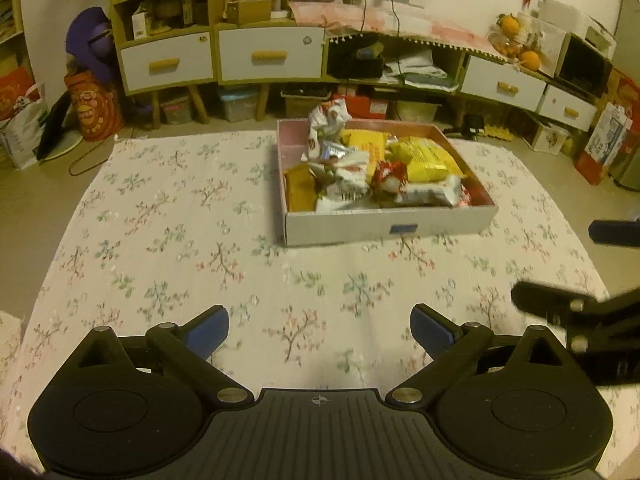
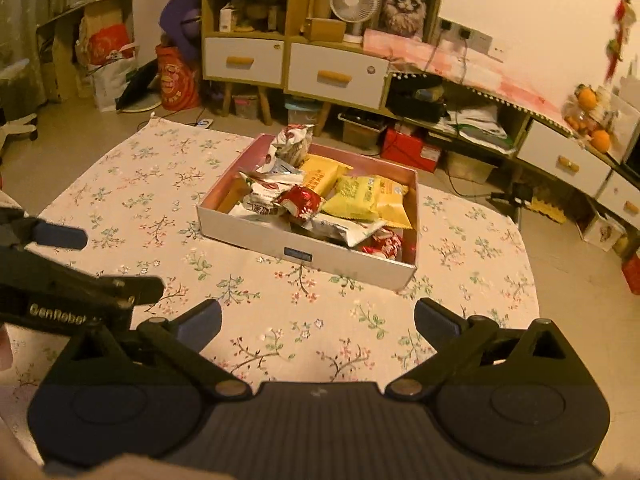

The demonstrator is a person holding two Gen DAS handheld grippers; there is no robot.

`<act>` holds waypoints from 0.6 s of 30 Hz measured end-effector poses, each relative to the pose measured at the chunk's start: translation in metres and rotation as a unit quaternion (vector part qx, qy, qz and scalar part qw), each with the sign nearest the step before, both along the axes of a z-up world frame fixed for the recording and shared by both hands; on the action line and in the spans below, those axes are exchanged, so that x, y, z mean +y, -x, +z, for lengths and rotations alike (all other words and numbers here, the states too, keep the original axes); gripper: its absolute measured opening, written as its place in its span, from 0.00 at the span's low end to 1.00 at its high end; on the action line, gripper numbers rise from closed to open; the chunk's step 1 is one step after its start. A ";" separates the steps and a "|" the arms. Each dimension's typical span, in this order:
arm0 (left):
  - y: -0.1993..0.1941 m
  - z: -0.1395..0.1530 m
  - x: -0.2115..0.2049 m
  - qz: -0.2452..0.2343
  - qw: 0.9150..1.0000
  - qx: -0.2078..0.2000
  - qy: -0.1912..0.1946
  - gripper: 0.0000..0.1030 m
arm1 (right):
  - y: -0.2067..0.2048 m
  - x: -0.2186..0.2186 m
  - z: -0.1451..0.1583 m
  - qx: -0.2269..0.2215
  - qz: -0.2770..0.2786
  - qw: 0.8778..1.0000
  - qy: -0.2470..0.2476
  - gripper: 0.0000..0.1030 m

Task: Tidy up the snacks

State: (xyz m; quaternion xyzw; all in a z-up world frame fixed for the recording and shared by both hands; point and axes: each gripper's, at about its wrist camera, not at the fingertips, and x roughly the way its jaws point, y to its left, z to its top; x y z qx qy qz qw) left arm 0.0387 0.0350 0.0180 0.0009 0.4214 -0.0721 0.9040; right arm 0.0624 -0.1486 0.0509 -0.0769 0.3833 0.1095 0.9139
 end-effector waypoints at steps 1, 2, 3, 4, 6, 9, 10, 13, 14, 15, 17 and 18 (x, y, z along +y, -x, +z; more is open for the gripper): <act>0.004 -0.001 0.000 0.000 1.000 0.002 -0.003 0.96 | 0.002 -0.001 -0.001 -0.001 -0.004 1.000 -0.001 1.00; 0.006 -0.003 0.000 0.000 1.000 0.004 -0.006 0.96 | 0.003 -0.001 -0.003 0.001 -0.006 1.000 0.000 1.00; 0.008 -0.005 0.000 0.000 1.000 0.009 -0.009 0.96 | 0.002 -0.001 -0.006 0.006 -0.010 1.000 0.004 1.00; 0.010 -0.006 -0.001 0.001 1.000 0.016 -0.012 0.96 | 0.002 -0.001 -0.007 0.007 -0.015 1.000 0.009 1.00; 0.010 -0.008 -0.003 0.004 0.999 0.027 -0.017 0.96 | 0.003 -0.002 -0.011 0.006 -0.022 1.000 0.016 1.00; 0.011 -0.008 -0.005 0.010 0.999 0.028 -0.028 0.96 | 0.000 -0.003 -0.015 0.011 -0.025 0.999 0.019 1.00; 0.011 -0.007 -0.005 0.012 0.999 0.027 -0.030 0.96 | 0.000 -0.003 -0.015 0.012 -0.028 0.999 0.017 1.00; 0.010 -0.004 -0.006 0.020 0.999 0.021 -0.039 0.96 | -0.002 -0.005 -0.017 0.014 -0.038 0.999 0.018 1.00; 0.010 -0.004 -0.007 0.021 0.999 0.019 -0.042 0.96 | -0.002 -0.005 -0.018 0.013 -0.041 0.999 0.021 1.00; 0.009 -0.003 -0.007 0.021 0.999 0.018 -0.042 0.96 | -0.003 -0.005 -0.019 0.013 -0.043 0.999 0.023 1.00; 0.007 -0.002 -0.008 0.018 0.999 0.018 -0.042 0.96 | -0.003 -0.005 -0.021 0.015 -0.047 0.998 0.028 1.00; 0.007 -0.002 -0.009 0.019 0.999 0.018 -0.042 0.96 | -0.003 -0.005 -0.022 0.017 -0.047 0.998 0.029 1.00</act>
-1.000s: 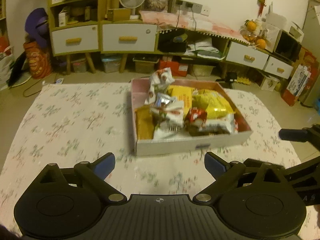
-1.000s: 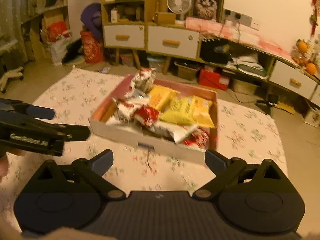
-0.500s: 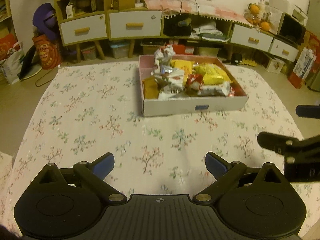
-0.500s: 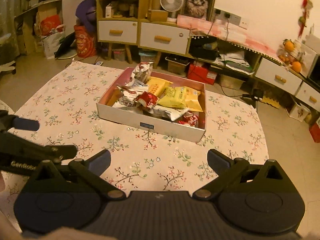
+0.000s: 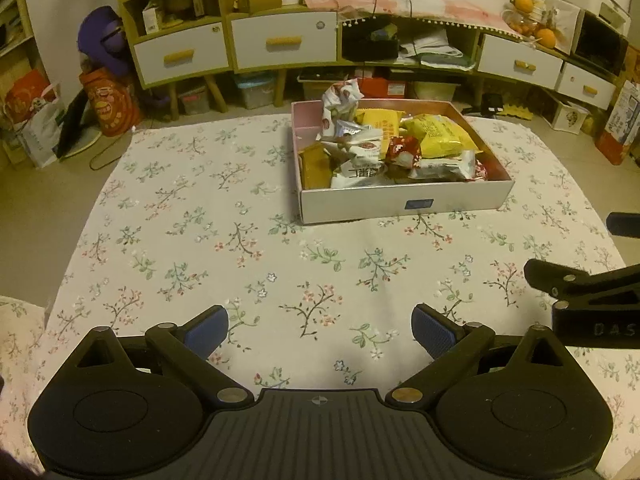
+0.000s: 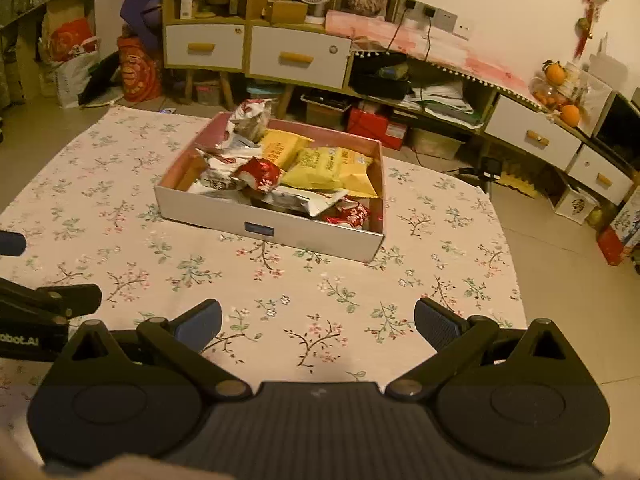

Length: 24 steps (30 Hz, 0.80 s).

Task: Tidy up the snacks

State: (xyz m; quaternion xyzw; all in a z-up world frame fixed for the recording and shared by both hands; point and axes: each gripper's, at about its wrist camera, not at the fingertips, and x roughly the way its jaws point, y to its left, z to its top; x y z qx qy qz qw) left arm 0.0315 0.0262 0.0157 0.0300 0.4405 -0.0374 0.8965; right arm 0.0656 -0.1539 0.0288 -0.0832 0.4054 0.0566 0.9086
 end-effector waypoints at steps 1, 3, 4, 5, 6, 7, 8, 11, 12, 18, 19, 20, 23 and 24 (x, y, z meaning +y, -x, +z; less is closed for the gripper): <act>0.000 0.000 0.000 0.000 1.000 0.000 0.000 0.96 | 0.000 0.000 -0.001 0.002 0.001 1.000 0.000 1.00; 0.000 0.000 0.000 0.000 1.000 0.001 0.000 0.96 | 0.002 0.001 -0.001 0.003 0.002 1.000 0.003 1.00; 0.000 0.001 -0.001 0.000 1.000 0.001 0.001 0.96 | 0.003 0.002 -0.001 0.002 0.004 1.000 0.006 1.00; 0.000 0.001 -0.001 -0.001 1.000 0.000 0.001 0.96 | 0.004 0.002 -0.001 0.001 0.005 1.000 0.008 1.00; 0.000 0.001 -0.001 -0.003 1.000 0.000 0.001 0.96 | 0.004 0.003 0.000 0.000 0.005 1.000 0.010 1.00; 0.001 0.001 -0.002 -0.005 1.000 0.000 0.002 0.96 | 0.004 0.003 0.001 -0.002 0.004 1.000 0.011 1.00; 0.001 0.001 -0.002 -0.006 1.000 0.000 0.004 0.96 | 0.005 0.003 0.001 -0.003 0.004 1.000 0.012 1.00; 0.003 0.001 -0.004 -0.009 1.000 -0.002 0.004 0.97 | 0.005 0.003 0.003 -0.003 0.004 1.000 0.009 1.00; 0.003 0.001 -0.004 -0.011 1.000 -0.003 0.004 0.97 | 0.005 0.003 0.003 -0.003 0.004 1.000 0.010 1.00; 0.005 0.002 -0.006 -0.014 1.000 -0.005 0.005 0.97 | 0.005 0.005 0.002 -0.003 0.006 1.000 0.015 1.00; 0.006 0.002 -0.006 -0.014 1.000 -0.005 0.005 0.97 | 0.005 0.005 0.002 -0.003 0.006 1.000 0.015 1.00; 0.006 0.002 -0.006 -0.015 1.000 -0.005 0.005 0.97 | 0.005 0.005 0.002 -0.003 0.006 1.000 0.014 1.00; 0.006 0.002 -0.006 -0.014 1.000 -0.005 0.005 0.97 | 0.005 0.005 0.002 -0.003 0.004 1.000 0.013 1.00; 0.006 0.002 -0.006 -0.014 1.000 -0.005 0.004 0.97 | 0.005 0.005 0.002 -0.003 0.004 1.000 0.013 1.00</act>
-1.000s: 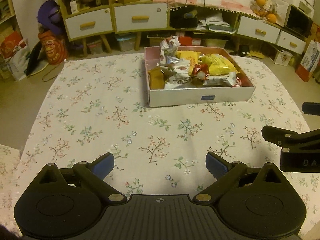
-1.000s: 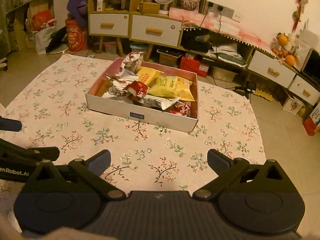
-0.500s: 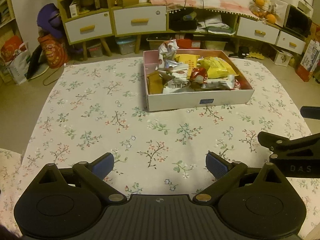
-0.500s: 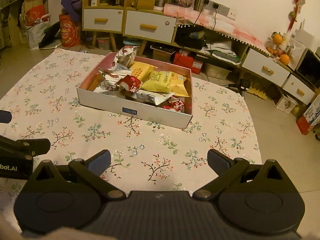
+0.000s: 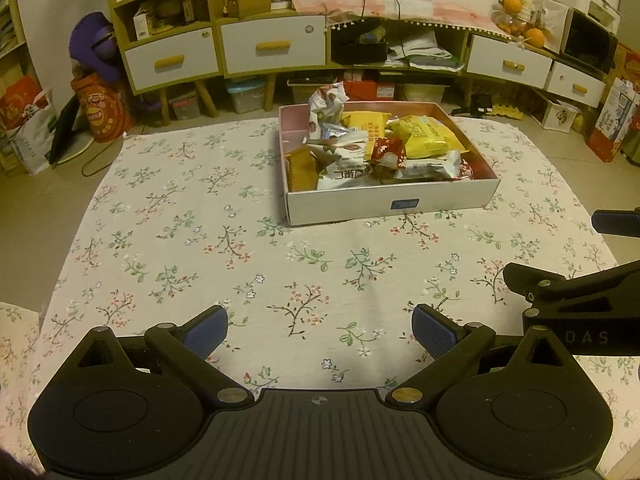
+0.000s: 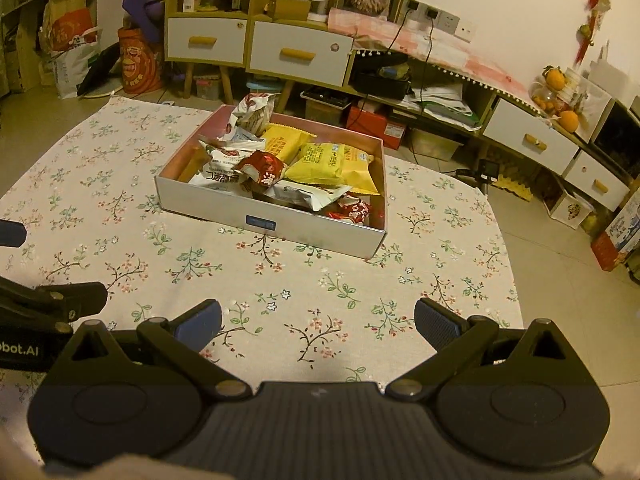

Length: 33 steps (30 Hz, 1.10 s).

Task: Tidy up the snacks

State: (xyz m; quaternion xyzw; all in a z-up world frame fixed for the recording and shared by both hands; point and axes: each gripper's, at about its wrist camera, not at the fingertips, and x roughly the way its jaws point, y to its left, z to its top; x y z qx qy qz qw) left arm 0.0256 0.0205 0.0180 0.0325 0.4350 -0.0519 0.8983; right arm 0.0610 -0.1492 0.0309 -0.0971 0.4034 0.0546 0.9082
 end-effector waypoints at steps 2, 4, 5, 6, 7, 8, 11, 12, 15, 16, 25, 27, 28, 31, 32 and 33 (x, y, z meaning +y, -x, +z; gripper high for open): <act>0.000 0.000 0.000 0.000 1.000 0.000 0.000 0.97 | 0.000 0.000 0.000 0.000 0.000 1.000 0.000 1.00; 0.000 0.000 0.000 0.000 1.000 0.000 0.000 0.97 | 0.000 0.000 0.000 0.000 0.001 1.000 0.000 1.00; 0.000 0.000 0.000 0.000 1.000 0.000 0.000 0.97 | 0.000 0.000 0.000 0.001 0.001 1.000 0.000 1.00; 0.000 0.000 0.000 0.000 1.000 0.000 0.000 0.97 | 0.000 0.000 0.000 0.000 0.001 1.000 0.001 1.00; 0.000 0.000 0.000 0.000 1.000 0.000 0.000 0.97 | 0.000 0.000 0.000 0.000 0.001 1.000 0.001 1.00; 0.000 0.000 0.000 0.000 1.000 0.000 0.000 0.97 | 0.000 0.000 0.000 0.000 0.001 1.000 0.001 1.00; 0.000 0.000 0.000 0.000 1.000 0.001 0.000 0.97 | 0.000 0.000 0.001 -0.002 0.001 1.000 0.000 1.00; 0.000 0.000 0.000 0.000 1.000 0.001 0.000 0.97 | 0.000 0.000 0.000 -0.001 0.001 1.000 0.000 1.00; 0.000 0.000 0.000 0.000 1.000 0.001 0.001 0.97 | 0.000 0.000 0.001 -0.002 0.001 1.000 0.001 1.00; 0.000 0.001 0.000 0.000 1.000 0.001 0.001 0.97 | 0.000 0.000 0.001 -0.002 0.001 1.000 0.001 1.00; 0.000 0.001 0.000 0.000 1.000 0.001 0.002 0.97 | 0.000 0.000 0.001 -0.001 0.001 1.000 0.001 1.00; 0.000 0.000 0.000 -0.001 1.000 0.002 0.003 0.97 | 0.000 0.000 0.001 -0.001 0.001 1.000 0.001 1.00; 0.000 0.000 0.000 -0.001 1.000 0.002 0.002 0.97 | 0.000 0.000 0.001 -0.001 0.001 1.000 0.001 1.00; 0.000 0.000 -0.001 -0.003 1.000 0.002 0.002 0.97 | 0.000 0.000 0.001 -0.001 0.001 1.000 0.001 1.00; 0.001 0.000 -0.001 -0.003 1.000 0.002 0.002 0.97 | 0.000 0.000 0.001 -0.001 0.001 1.000 0.000 1.00; 0.001 0.000 -0.001 -0.003 1.000 0.001 0.002 0.97 | 0.000 0.000 0.001 -0.001 0.001 1.000 0.000 1.00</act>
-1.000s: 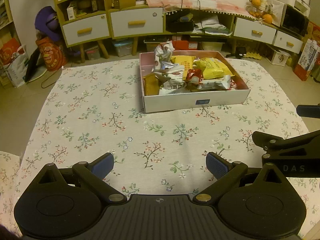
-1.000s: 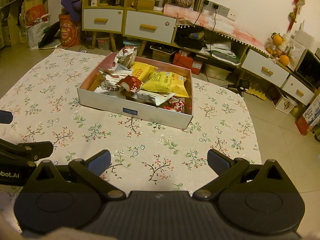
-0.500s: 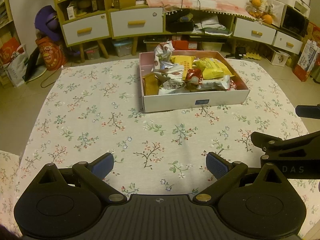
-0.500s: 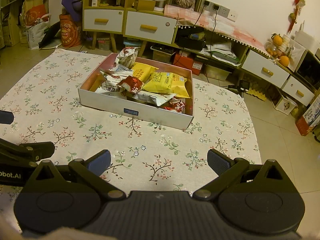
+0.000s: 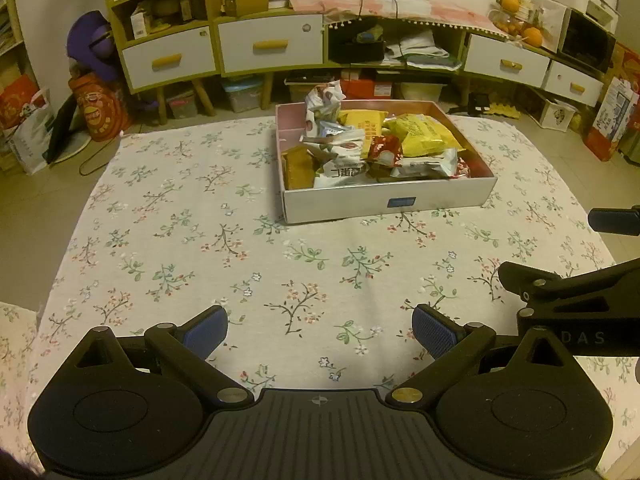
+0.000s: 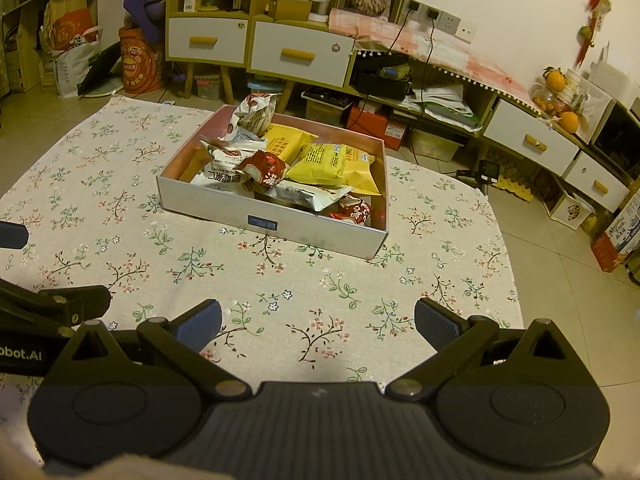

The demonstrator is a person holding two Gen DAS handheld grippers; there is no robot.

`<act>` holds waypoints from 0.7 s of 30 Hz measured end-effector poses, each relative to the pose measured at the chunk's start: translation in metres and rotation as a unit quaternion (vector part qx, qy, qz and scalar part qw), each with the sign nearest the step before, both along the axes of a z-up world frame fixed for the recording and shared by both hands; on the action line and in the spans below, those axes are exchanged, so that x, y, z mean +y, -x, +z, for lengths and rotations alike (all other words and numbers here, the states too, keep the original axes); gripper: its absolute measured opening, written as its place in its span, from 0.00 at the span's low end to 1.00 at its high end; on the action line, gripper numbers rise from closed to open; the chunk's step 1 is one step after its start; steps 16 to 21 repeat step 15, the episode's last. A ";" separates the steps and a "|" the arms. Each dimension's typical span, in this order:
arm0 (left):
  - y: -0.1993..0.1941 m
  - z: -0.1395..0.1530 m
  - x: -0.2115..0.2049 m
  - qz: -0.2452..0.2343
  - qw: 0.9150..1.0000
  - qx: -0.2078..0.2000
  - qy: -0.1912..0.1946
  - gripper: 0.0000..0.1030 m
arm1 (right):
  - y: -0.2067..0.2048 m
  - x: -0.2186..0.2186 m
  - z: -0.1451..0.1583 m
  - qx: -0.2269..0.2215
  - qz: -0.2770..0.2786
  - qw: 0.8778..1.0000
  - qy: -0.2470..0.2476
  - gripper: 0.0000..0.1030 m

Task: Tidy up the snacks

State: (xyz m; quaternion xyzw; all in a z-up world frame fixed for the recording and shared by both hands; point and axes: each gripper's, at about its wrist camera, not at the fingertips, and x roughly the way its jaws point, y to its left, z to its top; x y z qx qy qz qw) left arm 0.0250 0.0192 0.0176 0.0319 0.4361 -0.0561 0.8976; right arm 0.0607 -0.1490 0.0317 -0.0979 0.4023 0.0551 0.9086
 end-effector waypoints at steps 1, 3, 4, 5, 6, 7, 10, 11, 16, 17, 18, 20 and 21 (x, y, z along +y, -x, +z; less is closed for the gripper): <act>0.000 0.000 0.000 0.000 1.000 0.000 -0.001 0.97 | 0.000 0.000 0.000 0.000 0.000 1.000 0.001 1.00; 0.000 -0.001 0.000 0.004 1.000 -0.001 -0.005 0.97 | 0.000 0.000 0.000 0.000 0.000 1.000 0.001 1.00; 0.000 -0.001 0.000 0.005 1.000 -0.001 -0.007 0.97 | 0.000 0.000 0.000 0.000 0.000 1.000 0.001 1.00; 0.000 -0.001 0.000 0.006 1.000 0.000 -0.008 0.97 | 0.000 0.000 0.000 0.000 0.000 1.000 0.001 1.00; -0.001 -0.001 0.000 0.006 1.000 0.001 -0.008 0.97 | 0.000 0.000 0.000 0.000 0.000 1.000 0.001 1.00; -0.001 -0.002 0.000 0.005 1.000 0.001 -0.008 0.97 | 0.000 0.000 0.000 0.000 0.000 1.000 0.001 1.00; 0.000 -0.002 -0.001 0.005 1.000 -0.003 -0.014 0.97 | 0.000 0.000 0.000 0.000 0.000 1.000 0.000 1.00; 0.001 -0.001 -0.001 0.002 1.000 -0.005 -0.015 0.97 | 0.000 0.000 0.000 -0.001 -0.001 1.000 0.000 1.00; 0.000 -0.002 -0.001 -0.006 1.000 -0.002 -0.006 0.97 | -0.001 0.000 -0.003 0.001 -0.002 1.000 -0.001 1.00; 0.000 -0.002 -0.001 -0.006 1.000 -0.002 -0.006 0.97 | -0.001 0.000 -0.003 0.001 -0.002 1.000 -0.001 1.00; 0.000 -0.002 -0.001 -0.006 1.000 -0.002 -0.006 0.97 | -0.001 0.000 -0.003 0.001 -0.002 1.000 -0.001 1.00; 0.000 -0.002 -0.001 -0.006 1.000 -0.002 -0.006 0.97 | -0.001 0.000 -0.003 0.001 -0.002 1.000 -0.001 1.00; 0.000 -0.002 -0.001 -0.006 1.000 -0.002 -0.006 0.97 | -0.001 0.000 -0.003 0.001 -0.002 1.000 -0.001 1.00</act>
